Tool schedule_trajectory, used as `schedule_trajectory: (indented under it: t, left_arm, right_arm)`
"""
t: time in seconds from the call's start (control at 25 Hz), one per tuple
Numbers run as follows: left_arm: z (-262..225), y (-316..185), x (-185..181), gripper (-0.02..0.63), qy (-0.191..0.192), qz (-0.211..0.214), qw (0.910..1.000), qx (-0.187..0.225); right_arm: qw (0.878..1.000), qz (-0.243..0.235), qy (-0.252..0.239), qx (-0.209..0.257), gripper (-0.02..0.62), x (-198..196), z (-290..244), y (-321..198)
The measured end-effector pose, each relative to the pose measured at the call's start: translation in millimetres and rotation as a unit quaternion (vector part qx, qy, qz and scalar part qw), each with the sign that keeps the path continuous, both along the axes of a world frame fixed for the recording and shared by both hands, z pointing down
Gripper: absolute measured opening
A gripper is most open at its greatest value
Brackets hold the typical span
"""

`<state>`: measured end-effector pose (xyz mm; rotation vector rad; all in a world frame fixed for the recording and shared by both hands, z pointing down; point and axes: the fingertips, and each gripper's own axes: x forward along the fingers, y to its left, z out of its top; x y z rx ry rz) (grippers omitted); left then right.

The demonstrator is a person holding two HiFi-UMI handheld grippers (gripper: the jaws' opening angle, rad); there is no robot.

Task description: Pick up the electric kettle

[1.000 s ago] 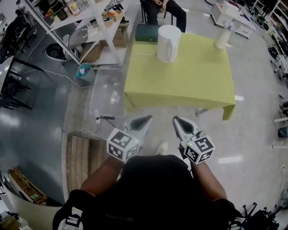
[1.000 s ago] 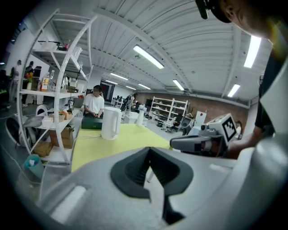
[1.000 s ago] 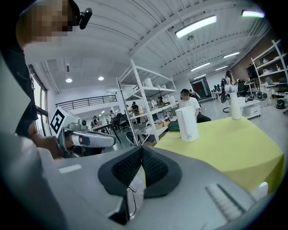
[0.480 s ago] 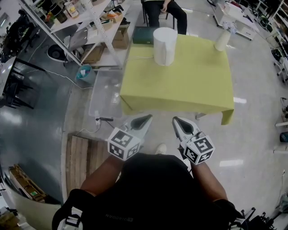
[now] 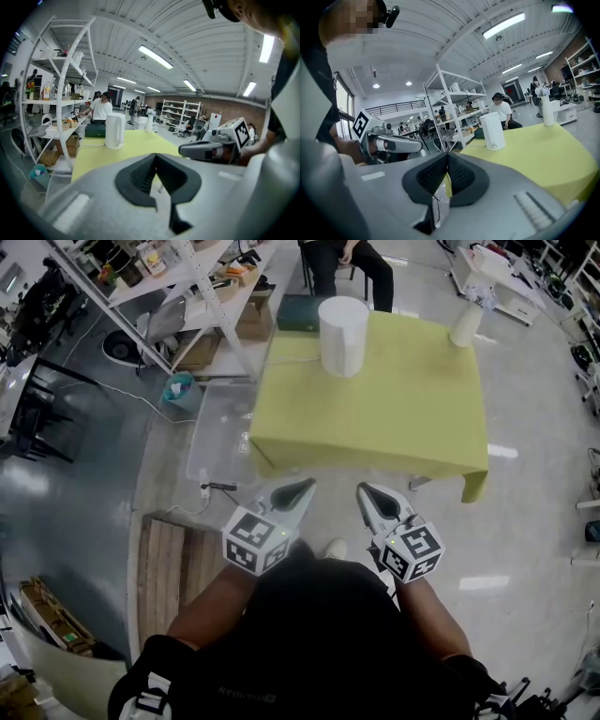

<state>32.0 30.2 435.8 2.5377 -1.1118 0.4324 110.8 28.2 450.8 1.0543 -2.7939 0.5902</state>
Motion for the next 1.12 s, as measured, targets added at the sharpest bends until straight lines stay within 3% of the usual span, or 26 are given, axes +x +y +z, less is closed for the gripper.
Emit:
schedule_trajectory:
  t: [0.28,1.12]
  left_arm:
    - [4.5,0.7,-12.3,0.002,0.000,-0.011,0.9999,-0.003]
    - [4.3,-28.0,-24.3,0.002,0.003,0.020,0.9998,-0.002]
  right_arm:
    - [1.000,-0.005,0.002,0.003,0.006,-8.7,1.0,-3.7]
    - [1.000,0.022,0.009,0.001,0.006,-23.8,0.8,-26.5]
